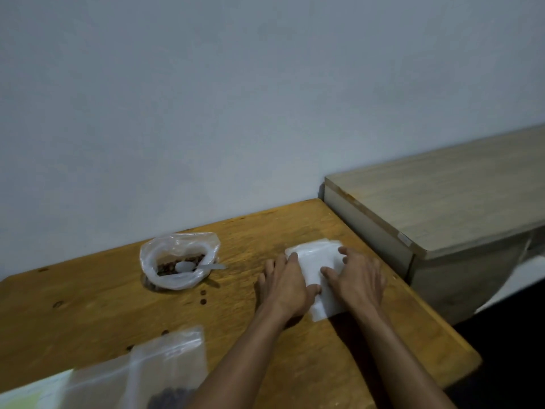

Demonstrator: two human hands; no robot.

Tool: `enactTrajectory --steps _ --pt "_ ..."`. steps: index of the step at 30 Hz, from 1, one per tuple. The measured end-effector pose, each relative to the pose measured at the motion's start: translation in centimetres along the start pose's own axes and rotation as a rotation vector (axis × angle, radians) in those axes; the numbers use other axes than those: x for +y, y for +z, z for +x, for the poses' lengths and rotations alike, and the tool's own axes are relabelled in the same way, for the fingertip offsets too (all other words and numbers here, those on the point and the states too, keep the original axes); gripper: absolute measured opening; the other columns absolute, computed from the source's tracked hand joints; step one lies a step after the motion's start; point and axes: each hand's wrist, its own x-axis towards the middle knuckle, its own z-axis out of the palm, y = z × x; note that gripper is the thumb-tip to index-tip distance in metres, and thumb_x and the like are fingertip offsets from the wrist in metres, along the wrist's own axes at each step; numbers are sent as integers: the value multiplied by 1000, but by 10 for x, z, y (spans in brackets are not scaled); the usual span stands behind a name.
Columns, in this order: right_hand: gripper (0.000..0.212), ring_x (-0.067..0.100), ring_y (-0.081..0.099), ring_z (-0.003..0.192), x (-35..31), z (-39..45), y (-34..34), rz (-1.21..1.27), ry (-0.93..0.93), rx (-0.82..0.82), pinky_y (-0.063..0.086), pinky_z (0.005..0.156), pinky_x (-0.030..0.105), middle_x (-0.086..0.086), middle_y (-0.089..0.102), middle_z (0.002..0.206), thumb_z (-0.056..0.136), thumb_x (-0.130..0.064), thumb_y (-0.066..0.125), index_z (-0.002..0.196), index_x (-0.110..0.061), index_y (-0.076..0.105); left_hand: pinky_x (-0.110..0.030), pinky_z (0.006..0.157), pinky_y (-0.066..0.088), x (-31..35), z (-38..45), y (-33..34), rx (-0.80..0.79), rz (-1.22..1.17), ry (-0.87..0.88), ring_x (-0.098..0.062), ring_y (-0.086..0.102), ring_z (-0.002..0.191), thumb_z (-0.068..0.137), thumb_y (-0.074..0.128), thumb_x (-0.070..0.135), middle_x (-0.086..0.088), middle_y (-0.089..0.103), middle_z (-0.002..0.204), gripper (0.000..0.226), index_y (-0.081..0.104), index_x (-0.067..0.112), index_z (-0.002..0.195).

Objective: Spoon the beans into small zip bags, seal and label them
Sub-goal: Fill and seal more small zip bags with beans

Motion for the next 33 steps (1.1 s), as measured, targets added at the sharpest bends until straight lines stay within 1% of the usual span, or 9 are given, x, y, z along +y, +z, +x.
enactTrajectory --steps 5,9,12,15,20,23,27,29,33 --pt "38 13 57 102 -6 0 -10 315 35 33 46 88 30 -8 59 102 93 -15 67 130 -20 60 -50 116 28 -4 1 -1 -18 -78 -19 -29 29 144 84 73 48 -2 36 156 89 23 26 154" --pt "10 14 64 89 -13 -8 -29 685 69 -91 56 73 31 -2 66 103 98 -20 60 103 -22 68 -51 85 61 -7 -5 -13 135 -758 -111 -23 62 113 78 81 39 3 57 132 86 26 40 143" --pt "12 25 72 89 -30 -15 -36 852 91 -201 62 79 46 5 72 100 98 -23 59 98 -16 68 -47 77 64 -9 -18 -45 197 -1008 -149 -21 73 93 88 75 34 3 70 112 50 49 30 130" --pt "9 21 72 89 -65 -34 -27 823 5 -332 60 70 38 5 73 101 96 -20 63 102 -15 68 -42 77 64 -36 -35 -86 293 -1120 -113 -18 77 85 95 69 23 -1 79 97 14 71 21 109" --pt "41 10 63 100 -95 -48 -28 777 -320 -353 59 74 29 -9 64 112 89 -22 74 126 -31 59 -27 67 55 -83 -56 -124 279 -865 137 -7 71 77 93 71 12 -1 79 86 5 75 12 91" --pt "21 8 68 84 -111 -54 -30 650 -494 -440 57 68 25 -2 73 97 88 -21 75 109 -22 73 -27 71 54 -101 -67 -143 181 -721 178 -6 69 77 89 76 15 1 78 87 5 76 15 94" --pt "3 22 72 77 -158 -85 4 789 -483 -544 54 54 30 13 75 86 91 -13 72 88 -12 72 -25 69 50 -135 -96 -171 680 -370 41 -6 57 78 72 87 40 8 62 86 37 65 25 97" --pt "4 25 73 88 -178 -100 18 858 -488 -604 56 56 31 13 75 93 92 -16 71 91 -13 70 -28 61 50 -141 -109 -181 776 -411 3 -7 53 67 72 83 52 6 60 75 36 64 23 84" --pt "17 25 72 101 -199 -122 33 962 -536 -816 60 79 39 11 75 104 91 -12 72 108 -10 70 -38 60 56 -154 -118 -190 652 -679 -91 -9 58 59 73 80 56 -2 66 64 44 69 13 74"
